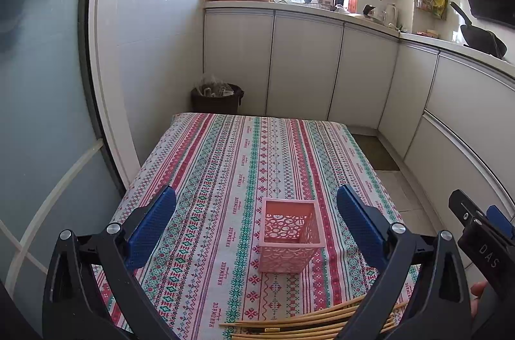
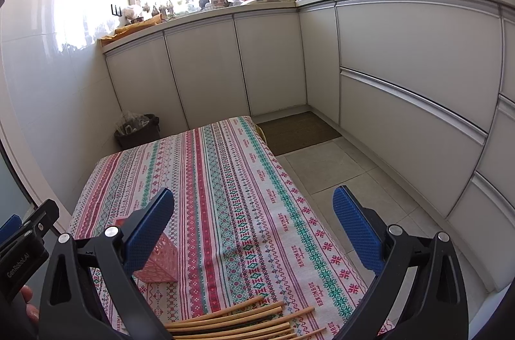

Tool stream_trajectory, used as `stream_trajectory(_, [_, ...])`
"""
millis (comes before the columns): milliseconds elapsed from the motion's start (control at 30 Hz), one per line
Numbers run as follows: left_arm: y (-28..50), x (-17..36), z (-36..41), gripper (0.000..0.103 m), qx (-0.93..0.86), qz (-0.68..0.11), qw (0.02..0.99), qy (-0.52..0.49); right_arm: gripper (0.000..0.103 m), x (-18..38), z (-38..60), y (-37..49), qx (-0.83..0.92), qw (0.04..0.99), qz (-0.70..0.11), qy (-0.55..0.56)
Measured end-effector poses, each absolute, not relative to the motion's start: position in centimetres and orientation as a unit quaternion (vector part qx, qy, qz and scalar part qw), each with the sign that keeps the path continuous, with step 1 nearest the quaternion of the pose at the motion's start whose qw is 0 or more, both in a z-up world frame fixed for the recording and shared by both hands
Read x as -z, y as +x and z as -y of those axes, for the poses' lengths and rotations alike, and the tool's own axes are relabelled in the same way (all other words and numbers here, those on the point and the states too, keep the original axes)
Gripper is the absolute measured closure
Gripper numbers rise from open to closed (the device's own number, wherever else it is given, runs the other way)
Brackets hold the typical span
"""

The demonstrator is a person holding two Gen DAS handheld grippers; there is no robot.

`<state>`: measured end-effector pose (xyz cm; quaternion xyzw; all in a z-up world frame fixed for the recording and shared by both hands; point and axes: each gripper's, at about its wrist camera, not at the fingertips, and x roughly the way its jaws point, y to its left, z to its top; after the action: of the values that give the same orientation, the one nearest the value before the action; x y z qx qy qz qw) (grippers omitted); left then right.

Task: Organize utensils

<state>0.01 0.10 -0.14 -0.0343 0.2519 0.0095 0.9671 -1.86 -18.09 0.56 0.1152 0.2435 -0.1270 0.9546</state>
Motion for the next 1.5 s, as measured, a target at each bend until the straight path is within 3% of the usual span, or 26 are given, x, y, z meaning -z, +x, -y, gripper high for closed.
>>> stream_trajectory(1500, [-0.05,0.55,0.34,0.007,-0.004,-0.262,0.965,-0.031,0.007,-0.63,17.65,-1.75,0.13,0.954,-0.244,0.113])
